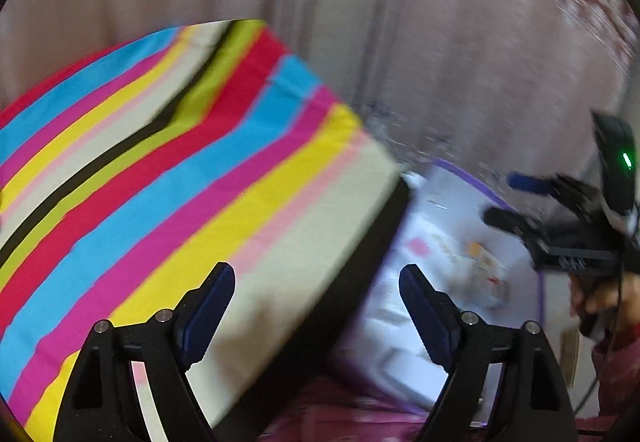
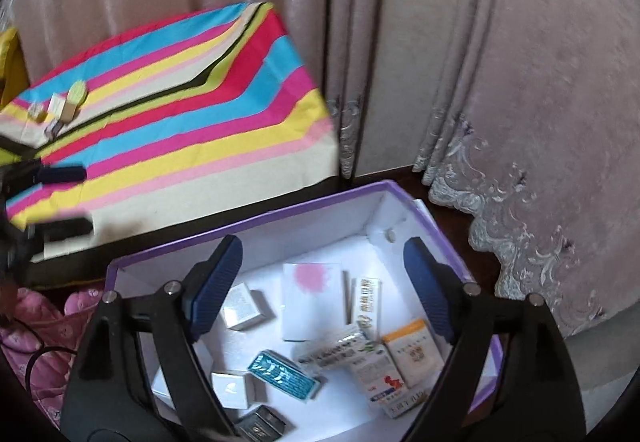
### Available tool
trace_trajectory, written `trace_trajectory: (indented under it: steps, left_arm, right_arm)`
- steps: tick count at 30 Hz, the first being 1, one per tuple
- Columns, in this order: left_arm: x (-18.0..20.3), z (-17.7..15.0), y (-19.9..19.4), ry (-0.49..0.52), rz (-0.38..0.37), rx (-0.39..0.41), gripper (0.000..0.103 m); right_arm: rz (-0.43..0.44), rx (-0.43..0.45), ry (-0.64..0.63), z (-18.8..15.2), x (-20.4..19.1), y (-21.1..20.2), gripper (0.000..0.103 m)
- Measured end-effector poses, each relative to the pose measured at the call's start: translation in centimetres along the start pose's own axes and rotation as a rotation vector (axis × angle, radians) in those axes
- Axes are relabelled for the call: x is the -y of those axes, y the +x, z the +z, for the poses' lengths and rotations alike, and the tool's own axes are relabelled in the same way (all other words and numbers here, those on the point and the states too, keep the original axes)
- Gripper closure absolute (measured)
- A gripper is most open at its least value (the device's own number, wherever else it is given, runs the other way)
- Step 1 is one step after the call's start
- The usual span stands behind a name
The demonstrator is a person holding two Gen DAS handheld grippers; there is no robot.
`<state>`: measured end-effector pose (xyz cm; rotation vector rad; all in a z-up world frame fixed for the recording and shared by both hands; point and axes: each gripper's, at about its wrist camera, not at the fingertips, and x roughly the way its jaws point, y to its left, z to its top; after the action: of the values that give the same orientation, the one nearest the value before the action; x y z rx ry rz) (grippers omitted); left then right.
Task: Organize objects
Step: 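Move both grippers back over the table toward the remaining items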
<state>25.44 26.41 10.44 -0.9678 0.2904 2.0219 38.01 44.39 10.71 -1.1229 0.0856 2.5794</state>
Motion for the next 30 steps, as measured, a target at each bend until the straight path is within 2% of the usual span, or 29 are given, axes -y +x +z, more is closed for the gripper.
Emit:
trace_trajectory:
  steps: [8,14,21,25,30]
  left_arm:
    - [-11.6,-3.1,-3.2,-0.262,0.209,0.058,0.018]
    - [-20.3,-7.5,-6.3,-0.406,0.441,0.073,0.018]
    - [-29.7,-11.6,-10.1,-0.525,0.685,0.088,0.018]
    - [-33.9,-13.2,-11.7,-0.592,0.72,0.059,0.018]
    - [-35.8,-13.5,-11.8,-0.583,0.75,0.023,0.018]
  right_arm:
    - [0.123,-0.042,-0.169,1.0,-8.4,2.2,0.015]
    - [0.286,-0.081,-0.367,1.8,-18.1,3.8,0.014]
    - [0.407,-0.042,-0.502,5.4,-28.2,6.1,0.014]
    - [0.422,-0.017,-0.6,7.1,-34.5,7.9,0.014]
    - [0.461,-0.005,-0.704,8.5,-40.4,9.9,0.014]
